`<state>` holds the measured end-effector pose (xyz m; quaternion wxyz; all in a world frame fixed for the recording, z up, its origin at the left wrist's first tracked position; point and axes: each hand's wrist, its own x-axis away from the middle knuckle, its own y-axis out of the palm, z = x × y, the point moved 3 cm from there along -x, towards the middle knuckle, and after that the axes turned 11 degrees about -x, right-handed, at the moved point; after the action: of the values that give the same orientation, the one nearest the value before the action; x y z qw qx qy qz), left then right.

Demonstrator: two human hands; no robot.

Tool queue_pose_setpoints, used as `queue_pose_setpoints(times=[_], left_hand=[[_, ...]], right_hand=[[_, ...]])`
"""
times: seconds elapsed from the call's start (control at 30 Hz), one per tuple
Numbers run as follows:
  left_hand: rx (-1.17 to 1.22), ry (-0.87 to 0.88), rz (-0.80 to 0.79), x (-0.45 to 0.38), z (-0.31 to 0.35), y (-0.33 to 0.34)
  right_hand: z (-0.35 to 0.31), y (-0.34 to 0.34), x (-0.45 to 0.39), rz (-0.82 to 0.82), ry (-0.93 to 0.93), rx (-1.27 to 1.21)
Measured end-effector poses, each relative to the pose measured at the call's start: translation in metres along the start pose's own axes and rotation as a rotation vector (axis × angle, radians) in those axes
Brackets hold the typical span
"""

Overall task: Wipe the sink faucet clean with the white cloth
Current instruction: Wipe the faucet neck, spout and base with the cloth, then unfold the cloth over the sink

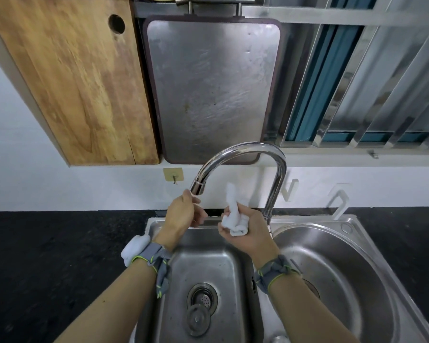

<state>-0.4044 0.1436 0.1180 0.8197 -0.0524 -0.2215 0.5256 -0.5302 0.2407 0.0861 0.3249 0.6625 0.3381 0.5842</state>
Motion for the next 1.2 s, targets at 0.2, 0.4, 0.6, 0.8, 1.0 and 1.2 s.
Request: queue_pose_setpoints(times=[0.2, 0.4, 0.6, 0.8, 1.0, 1.2], left_hand=[[-0.054, -0.120, -0.163, 0.010, -0.024, 0.001], [-0.105, -0.027, -0.210, 0.011, -0.032, -0.009], [-0.067, -0.045, -0.051, 0.009, -0.041, -0.028], [-0.154, 0.066, 0.046, 0.008, -0.044, -0.038], [-0.093, 0.026, -0.074, 0.019, -0.053, -0.028], [-0.210, 0.045, -0.138, 0.038, -0.042, -0.018]], right_hand=[[0.028, 0.004, -0.001, 0.078, 0.055, 0.288], [0.044, -0.007, -0.001, 0.123, -0.150, 0.834], [0.042, -0.020, 0.009, 0.126, -0.213, 1.128], [0.036, -0.027, 0.015, 0.143, -0.415, 1.153], [0.027, -0.027, 0.024, 0.118, -0.760, 1.537], [0.020, -0.017, 0.032, -0.067, -0.879, 1.476]])
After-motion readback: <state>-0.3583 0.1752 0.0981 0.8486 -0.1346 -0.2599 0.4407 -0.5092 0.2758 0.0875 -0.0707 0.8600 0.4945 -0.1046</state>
